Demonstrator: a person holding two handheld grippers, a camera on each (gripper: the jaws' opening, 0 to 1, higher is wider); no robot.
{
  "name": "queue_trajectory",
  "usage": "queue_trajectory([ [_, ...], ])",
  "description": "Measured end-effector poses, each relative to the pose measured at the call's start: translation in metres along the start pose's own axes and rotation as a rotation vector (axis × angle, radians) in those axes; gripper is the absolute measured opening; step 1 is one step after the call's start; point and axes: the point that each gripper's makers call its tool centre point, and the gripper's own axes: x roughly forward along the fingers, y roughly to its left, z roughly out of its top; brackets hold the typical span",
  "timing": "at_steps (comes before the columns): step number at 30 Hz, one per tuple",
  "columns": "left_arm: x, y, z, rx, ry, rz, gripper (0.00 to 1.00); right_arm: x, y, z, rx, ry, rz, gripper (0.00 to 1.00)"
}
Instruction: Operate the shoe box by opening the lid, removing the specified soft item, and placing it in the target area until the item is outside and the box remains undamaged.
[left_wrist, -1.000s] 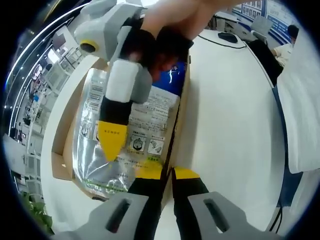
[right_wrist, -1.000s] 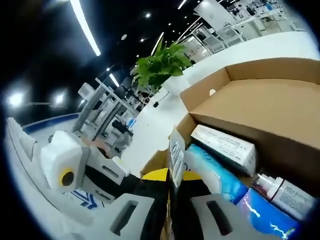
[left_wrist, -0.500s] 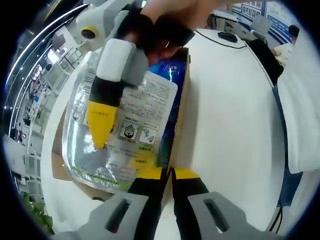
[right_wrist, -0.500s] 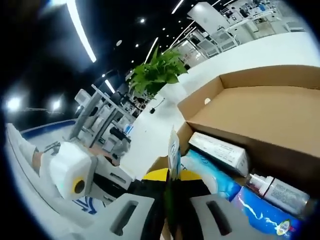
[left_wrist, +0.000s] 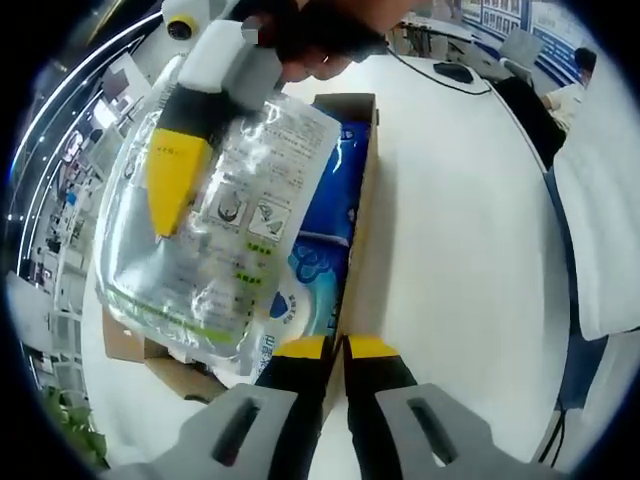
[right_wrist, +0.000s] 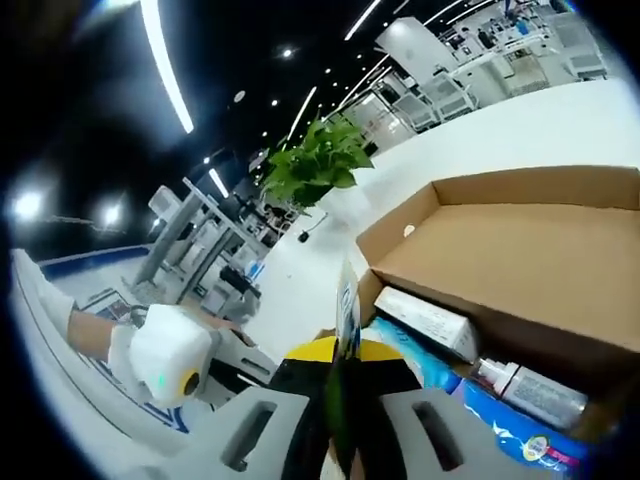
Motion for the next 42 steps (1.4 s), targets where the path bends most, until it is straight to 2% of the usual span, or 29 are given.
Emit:
queue_trajectory([
  [14,0.0,-0.001,-0.001,-0.001,0.017,0.005,0.05,-0.04,0.003,0.01,0.046,-0.032,-0.014,0.0],
  [19,0.001,-0.001,-0.001,-0.006,0.02,0.01,0.05,-0.06,0.006,0.012,0.058,-0.045,-0.009,0.0],
  [24,0.0,-0.001,-0.002,-0.014,0.022,0.013,0.05,-0.084,0.002,0.008,0.086,-0.052,-0.02,0.0],
  [33,0.0,-0.001,-0.002,-0.012,0.026,0.013,0.05,-0.105,-0.003,0.001,0.135,-0.06,-0.022,0.0],
  [42,0.0,-0.001,-0.002,-0.002,0.029,0.011,0.05,-0.14,-0.015,-0.003,0.197,-0.07,-0.044,0.0],
])
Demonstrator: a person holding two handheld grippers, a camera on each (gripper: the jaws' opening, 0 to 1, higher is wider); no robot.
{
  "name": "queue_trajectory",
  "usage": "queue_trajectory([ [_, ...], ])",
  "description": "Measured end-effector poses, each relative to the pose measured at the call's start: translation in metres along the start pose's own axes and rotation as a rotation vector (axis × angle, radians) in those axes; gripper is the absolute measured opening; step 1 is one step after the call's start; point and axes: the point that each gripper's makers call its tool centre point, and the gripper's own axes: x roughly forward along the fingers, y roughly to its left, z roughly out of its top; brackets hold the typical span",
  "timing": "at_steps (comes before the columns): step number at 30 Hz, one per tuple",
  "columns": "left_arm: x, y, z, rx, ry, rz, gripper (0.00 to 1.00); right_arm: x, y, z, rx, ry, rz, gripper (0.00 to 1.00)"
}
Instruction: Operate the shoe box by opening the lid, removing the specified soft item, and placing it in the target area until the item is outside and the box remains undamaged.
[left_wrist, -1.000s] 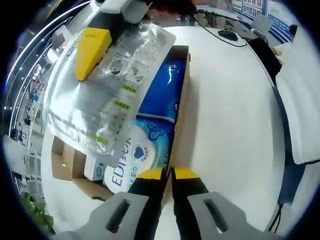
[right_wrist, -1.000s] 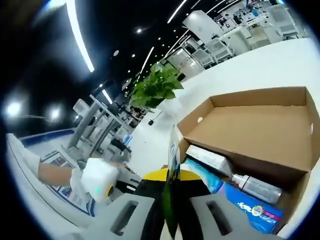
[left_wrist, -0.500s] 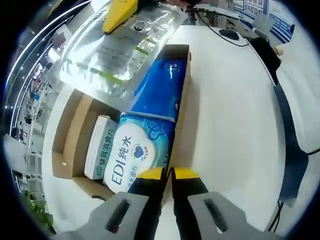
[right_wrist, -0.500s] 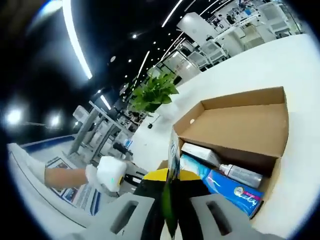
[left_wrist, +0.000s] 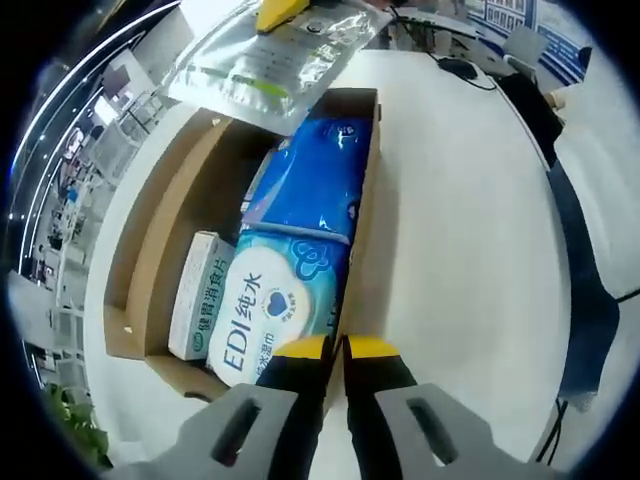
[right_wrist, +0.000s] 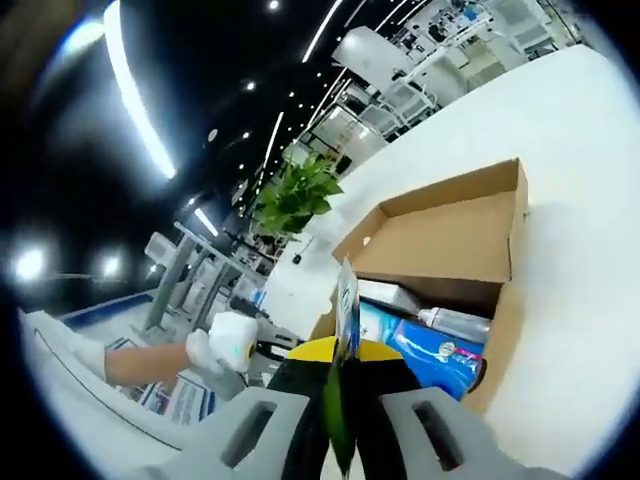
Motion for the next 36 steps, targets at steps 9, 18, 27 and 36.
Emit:
queue_trajectory([
  [9,0.0,0.0,0.0,0.007,0.004,0.003,0.05,-0.029,-0.012,-0.006,0.022,0.006,-0.031,0.0],
  [18,0.0,0.0,0.0,0.017,0.006,0.013,0.05,-0.053,-0.027,-0.012,0.064,0.048,-0.046,0.0],
  [27,0.0,0.0,0.0,-0.001,-0.008,0.017,0.05,-0.073,-0.048,-0.011,0.105,0.079,-0.091,0.0],
  [36,0.0,0.001,0.001,0.001,-0.018,0.017,0.05,-0.089,-0.067,-0.017,0.133,0.138,-0.153,0.0],
])
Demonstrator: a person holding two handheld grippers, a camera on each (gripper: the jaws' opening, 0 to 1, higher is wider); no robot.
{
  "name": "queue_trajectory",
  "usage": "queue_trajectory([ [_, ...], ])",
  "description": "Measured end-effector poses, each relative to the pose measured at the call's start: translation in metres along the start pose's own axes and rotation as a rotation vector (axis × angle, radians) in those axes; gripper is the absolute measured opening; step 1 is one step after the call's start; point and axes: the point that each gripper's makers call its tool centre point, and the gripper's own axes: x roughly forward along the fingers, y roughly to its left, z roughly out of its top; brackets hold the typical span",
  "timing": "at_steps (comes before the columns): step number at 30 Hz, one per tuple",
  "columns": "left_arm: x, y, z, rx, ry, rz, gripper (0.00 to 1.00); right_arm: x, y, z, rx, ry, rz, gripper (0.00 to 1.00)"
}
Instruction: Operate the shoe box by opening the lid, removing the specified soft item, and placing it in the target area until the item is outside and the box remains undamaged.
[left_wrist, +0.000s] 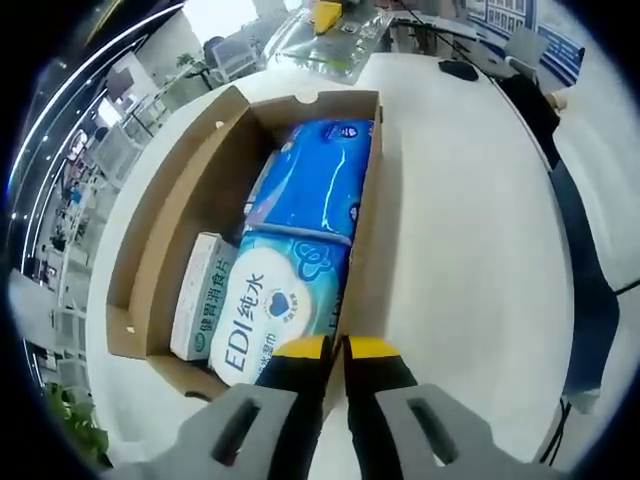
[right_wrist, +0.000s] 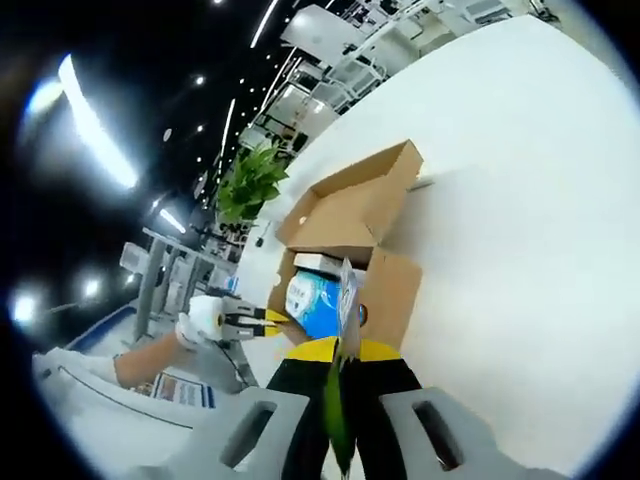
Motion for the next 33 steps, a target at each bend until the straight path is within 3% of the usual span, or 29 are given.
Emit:
queue_trajectory([
  [8,0.001,0.001,-0.001,0.006,-0.004,-0.004,0.05,-0.001,-0.012,-0.009,0.042,0.074,-0.041,0.0],
  [18,0.001,0.001,-0.001,0.018,0.003,-0.002,0.05,0.011,-0.012,-0.024,0.072,0.149,-0.089,0.0],
  [24,0.002,0.001,-0.001,0.014,0.009,-0.003,0.05,0.02,-0.036,-0.03,0.081,0.227,-0.15,0.0],
  [27,0.001,0.0,-0.002,0.011,0.006,-0.001,0.05,0.025,-0.056,-0.019,0.109,0.236,-0.156,0.0],
  [33,0.002,0.001,-0.001,0.01,0.007,-0.002,0.05,0.034,-0.072,-0.011,0.129,0.249,-0.166,0.0],
])
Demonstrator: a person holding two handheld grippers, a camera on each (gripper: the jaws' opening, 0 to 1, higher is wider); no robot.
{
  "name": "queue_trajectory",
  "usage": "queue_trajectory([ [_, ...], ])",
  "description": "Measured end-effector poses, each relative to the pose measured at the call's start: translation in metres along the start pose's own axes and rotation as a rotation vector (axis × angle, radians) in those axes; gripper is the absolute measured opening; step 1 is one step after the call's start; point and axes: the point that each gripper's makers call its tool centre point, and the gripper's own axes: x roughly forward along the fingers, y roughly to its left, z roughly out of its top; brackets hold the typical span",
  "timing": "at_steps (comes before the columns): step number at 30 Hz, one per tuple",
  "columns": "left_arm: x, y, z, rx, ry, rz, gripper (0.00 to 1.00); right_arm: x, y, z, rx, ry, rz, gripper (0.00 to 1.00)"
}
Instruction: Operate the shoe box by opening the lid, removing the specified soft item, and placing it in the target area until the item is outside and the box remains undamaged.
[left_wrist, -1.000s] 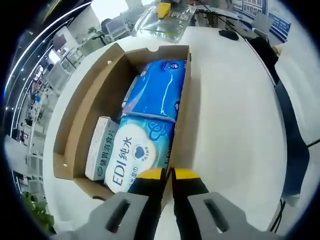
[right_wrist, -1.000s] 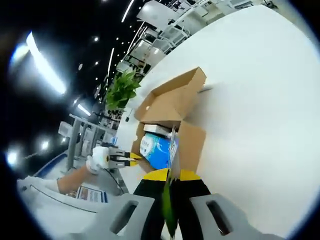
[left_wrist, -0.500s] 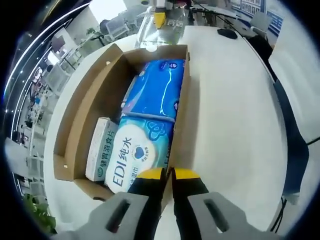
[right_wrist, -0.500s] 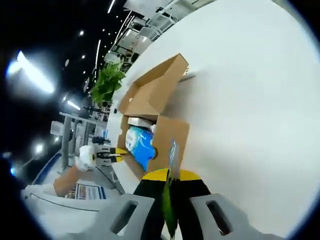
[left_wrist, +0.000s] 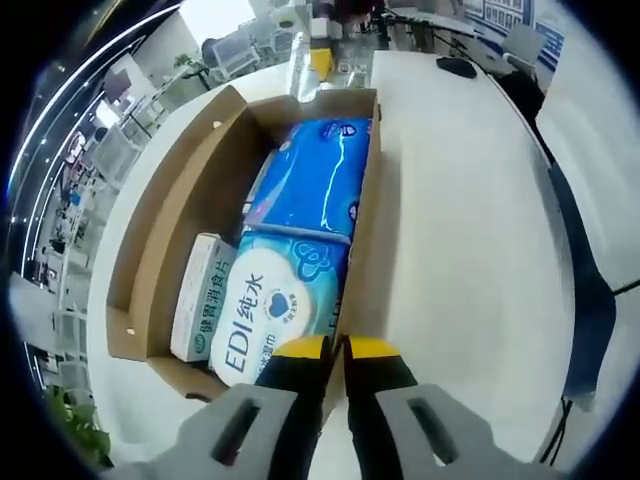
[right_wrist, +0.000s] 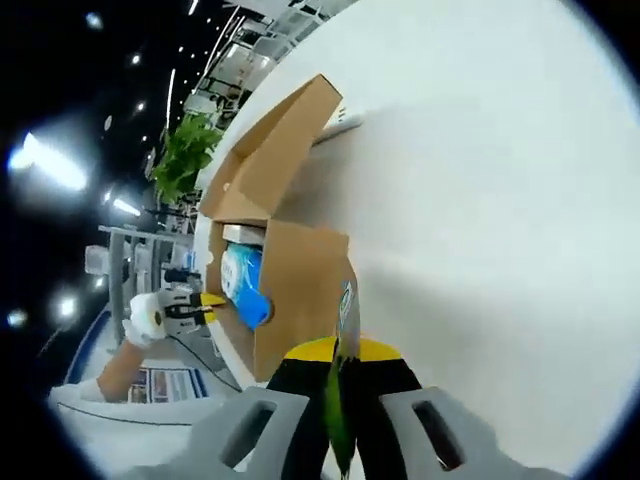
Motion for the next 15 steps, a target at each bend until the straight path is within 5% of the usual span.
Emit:
queue_trajectory([
  [7,0.0,0.0,0.0,-0.003,-0.009,0.0,0.05,0.009,-0.01,0.002,0.008,0.036,-0.029,0.0],
  [9,0.0,0.0,0.0,-0.003,-0.009,-0.001,0.05,0.011,-0.006,-0.012,-0.015,0.053,-0.08,0.0],
  [15,0.0,0.001,0.0,-0.019,-0.02,-0.005,0.05,0.017,-0.018,-0.001,-0.004,0.056,-0.093,0.0],
])
